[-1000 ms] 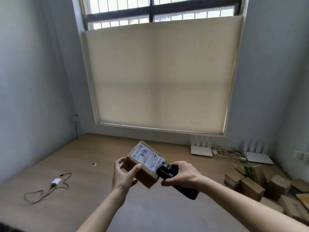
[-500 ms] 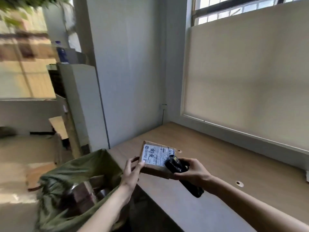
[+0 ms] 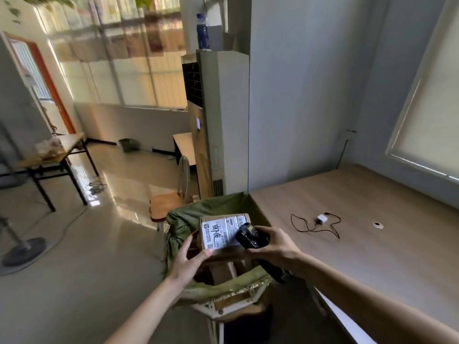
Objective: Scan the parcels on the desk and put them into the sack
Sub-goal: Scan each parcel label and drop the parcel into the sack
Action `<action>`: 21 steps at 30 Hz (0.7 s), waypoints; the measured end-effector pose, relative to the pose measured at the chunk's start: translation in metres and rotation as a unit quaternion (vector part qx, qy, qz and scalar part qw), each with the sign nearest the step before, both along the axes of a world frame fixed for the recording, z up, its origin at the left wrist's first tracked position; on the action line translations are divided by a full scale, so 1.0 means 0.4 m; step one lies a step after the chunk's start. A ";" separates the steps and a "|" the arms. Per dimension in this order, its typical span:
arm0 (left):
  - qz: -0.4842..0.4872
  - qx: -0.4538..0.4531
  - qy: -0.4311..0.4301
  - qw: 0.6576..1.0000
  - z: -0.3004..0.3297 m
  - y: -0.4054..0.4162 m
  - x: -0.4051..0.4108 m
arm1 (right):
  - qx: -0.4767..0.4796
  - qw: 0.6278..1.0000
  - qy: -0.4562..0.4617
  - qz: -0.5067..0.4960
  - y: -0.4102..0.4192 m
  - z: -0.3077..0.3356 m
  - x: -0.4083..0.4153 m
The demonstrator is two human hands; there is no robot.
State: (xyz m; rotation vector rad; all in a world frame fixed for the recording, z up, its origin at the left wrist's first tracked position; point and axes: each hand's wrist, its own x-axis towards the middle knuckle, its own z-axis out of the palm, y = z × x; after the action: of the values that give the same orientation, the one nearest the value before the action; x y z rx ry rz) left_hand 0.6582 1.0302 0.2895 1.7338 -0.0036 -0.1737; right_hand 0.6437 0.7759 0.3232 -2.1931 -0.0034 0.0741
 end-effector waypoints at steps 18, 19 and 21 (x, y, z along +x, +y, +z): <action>0.072 0.134 0.264 0.953 -0.469 0.105 0.415 | -0.122 0.963 0.206 0.126 0.110 -0.540 0.550; 0.056 0.182 0.257 0.947 -0.481 0.102 0.419 | -0.145 0.957 0.213 0.132 0.109 -0.555 0.554; 0.041 0.261 0.235 0.936 -0.502 0.100 0.432 | -0.182 0.949 0.217 0.138 0.105 -0.578 0.563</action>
State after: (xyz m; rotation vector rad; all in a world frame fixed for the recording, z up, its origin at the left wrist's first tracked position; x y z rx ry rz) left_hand 0.8309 1.0700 0.0889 2.1739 0.5068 -0.5644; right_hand 0.8689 0.8179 0.0919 -2.4842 -0.0541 0.7684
